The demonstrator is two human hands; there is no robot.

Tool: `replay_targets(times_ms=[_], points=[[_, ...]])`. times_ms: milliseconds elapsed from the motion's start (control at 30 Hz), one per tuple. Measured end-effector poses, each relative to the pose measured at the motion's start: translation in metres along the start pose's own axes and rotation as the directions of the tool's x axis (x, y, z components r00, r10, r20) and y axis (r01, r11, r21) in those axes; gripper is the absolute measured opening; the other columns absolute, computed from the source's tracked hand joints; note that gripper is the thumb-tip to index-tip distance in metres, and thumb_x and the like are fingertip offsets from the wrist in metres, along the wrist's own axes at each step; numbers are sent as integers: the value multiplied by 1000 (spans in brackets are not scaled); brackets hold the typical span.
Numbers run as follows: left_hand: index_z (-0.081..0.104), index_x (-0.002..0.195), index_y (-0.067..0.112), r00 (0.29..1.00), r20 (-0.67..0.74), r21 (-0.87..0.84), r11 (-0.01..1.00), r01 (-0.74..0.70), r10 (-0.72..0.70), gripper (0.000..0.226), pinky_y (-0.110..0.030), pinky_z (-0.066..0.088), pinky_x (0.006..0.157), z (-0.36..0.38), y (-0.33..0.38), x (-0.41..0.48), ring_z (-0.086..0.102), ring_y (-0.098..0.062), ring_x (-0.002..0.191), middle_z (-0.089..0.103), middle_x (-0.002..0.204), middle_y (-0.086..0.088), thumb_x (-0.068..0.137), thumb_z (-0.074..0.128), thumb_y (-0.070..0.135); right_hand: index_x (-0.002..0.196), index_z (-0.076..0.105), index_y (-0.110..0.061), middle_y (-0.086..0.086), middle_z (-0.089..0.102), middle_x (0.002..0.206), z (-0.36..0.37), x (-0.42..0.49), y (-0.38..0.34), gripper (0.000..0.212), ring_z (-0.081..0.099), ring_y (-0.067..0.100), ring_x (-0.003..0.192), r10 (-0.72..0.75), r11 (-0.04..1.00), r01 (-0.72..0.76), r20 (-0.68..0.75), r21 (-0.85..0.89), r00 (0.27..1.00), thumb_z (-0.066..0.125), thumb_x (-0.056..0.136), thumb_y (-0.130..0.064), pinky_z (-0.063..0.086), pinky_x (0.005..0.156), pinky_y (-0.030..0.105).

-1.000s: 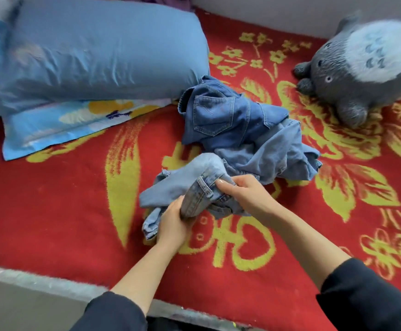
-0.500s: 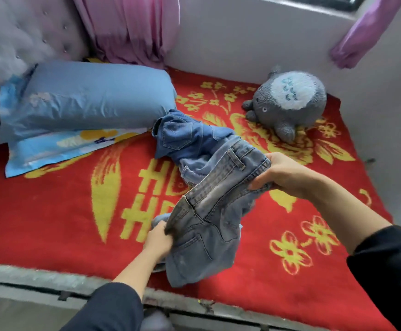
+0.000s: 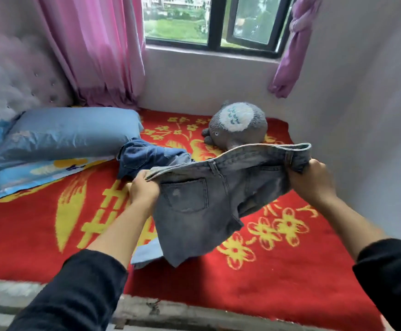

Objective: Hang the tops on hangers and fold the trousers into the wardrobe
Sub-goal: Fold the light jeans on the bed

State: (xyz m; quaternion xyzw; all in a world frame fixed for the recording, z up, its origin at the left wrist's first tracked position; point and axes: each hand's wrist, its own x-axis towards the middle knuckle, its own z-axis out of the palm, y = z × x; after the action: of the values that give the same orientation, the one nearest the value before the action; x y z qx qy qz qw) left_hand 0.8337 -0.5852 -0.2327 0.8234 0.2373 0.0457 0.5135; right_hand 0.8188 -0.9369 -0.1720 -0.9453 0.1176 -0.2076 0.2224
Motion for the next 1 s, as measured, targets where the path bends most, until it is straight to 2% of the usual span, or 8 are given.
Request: replay_targets(times_ms=[67, 167, 267, 367, 433, 667, 867, 1000], points=[[59, 103, 19, 978, 195, -285, 950, 128, -73, 28, -43, 56, 63, 13, 50, -16, 57, -36, 79, 58, 92, -18, 93, 44, 40, 81, 63, -2, 30, 65, 94, -26, 4, 13, 57, 60, 50, 88, 50, 999, -51, -78, -5, 996, 45, 84, -56, 35, 64, 39], [60, 113, 16, 906, 421, -425, 875, 233, -37, 47, -45, 58, 59, 23, 113, -34, 66, -34, 65, 61, 83, -16, 89, 38, 50, 91, 64, -2, 31, 64, 99, -65, 13, 28, 55, 60, 48, 92, 141, 990, -143, -102, -13, 985, 45, 90, -54, 39, 70, 40], [53, 126, 15, 921, 363, -521, 850, 73, 143, 57, -51, 58, 64, 32, 166, -37, 65, -33, 72, 64, 88, -17, 90, 35, 56, 85, 64, 2, 32, 66, 86, -100, 28, 28, 68, 67, 43, 78, 287, 935, -281, 7, 218, 958, 36, 91, -60, 54, 76, 46], [49, 129, 15, 907, 259, -665, 742, -83, 333, 58, -56, 54, 70, 44, 210, -31, 62, -31, 71, 65, 91, -15, 91, 41, 57, 75, 55, -2, 27, 64, 69, -122, 51, 19, 54, 63, 31, 45, 404, 676, -380, 114, 632, 908, 42, 95, -51, 56, 44, 39], [50, 128, 14, 897, 212, -711, 691, -130, 387, 60, -55, 55, 67, 54, 232, -23, 64, -32, 71, 69, 93, -15, 87, 46, 58, 77, 54, -6, 25, 65, 70, -127, 67, 17, 44, 64, 28, 45, 412, 549, -342, 109, 763, 905, 45, 97, -44, 55, 41, 37], [49, 109, 30, 902, 316, -629, 777, -34, 295, 21, -49, 55, 59, 119, 259, 38, 63, -25, 69, 62, 97, -7, 92, 44, 42, 102, 61, -6, 19, 65, 95, -74, 148, 60, 40, 59, 26, 79, 393, 527, -429, 237, 734, 888, 55, 93, -45, 49, 67, 40], [53, 114, 24, 800, 492, -681, 724, 108, 343, 36, -57, 54, 65, 175, 329, 96, 63, -33, 102, 66, 116, -3, 96, 38, 53, 102, 64, -16, 4, 67, 98, -52, 264, 67, 32, 65, 18, 79, 329, 450, -421, 292, 788, 898, 55, 93, -45, 55, 79, 49], [60, 105, 20, 723, 490, -740, 670, 49, 488, 48, -54, 55, 74, 189, 391, 119, 66, -28, 101, 68, 109, -5, 98, 30, 57, 93, 65, -21, -4, 67, 92, -66, 330, 62, 27, 62, 13, 76, 285, 502, -310, 184, 807, 941, 55, 92, -46, 49, 70, 30]])
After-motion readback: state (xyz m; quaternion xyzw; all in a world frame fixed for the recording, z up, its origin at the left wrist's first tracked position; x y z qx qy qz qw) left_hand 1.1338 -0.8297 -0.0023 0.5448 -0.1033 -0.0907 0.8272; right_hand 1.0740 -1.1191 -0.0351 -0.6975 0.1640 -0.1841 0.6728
